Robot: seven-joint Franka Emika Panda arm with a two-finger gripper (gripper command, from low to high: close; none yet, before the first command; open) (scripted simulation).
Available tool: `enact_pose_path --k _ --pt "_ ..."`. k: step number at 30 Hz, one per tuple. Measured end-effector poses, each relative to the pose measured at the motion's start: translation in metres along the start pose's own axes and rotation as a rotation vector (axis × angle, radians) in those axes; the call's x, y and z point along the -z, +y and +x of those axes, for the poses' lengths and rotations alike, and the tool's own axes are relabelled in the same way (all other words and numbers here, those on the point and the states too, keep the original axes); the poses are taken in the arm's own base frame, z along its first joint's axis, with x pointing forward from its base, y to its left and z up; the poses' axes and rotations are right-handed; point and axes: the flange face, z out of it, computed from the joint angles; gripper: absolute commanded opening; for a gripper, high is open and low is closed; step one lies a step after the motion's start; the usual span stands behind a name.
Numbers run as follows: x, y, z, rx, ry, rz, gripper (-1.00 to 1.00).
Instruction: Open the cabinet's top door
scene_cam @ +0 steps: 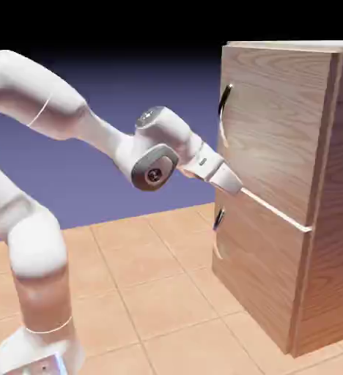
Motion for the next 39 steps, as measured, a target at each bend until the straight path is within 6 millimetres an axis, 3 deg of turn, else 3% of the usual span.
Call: enact_pose_path --k 10,19,29,39 --pt "0.038 -0.012 0.031 -0.046 0.100 0.092 0.00" --pt "0.070 -0.021 0.043 -0.071 0.191 0.177 0.00" --pt "0.096 -0.034 0.038 -0.084 0.292 0.268 0.00" --pt "0.108 -0.051 0.018 -0.083 0.389 0.350 0.00"
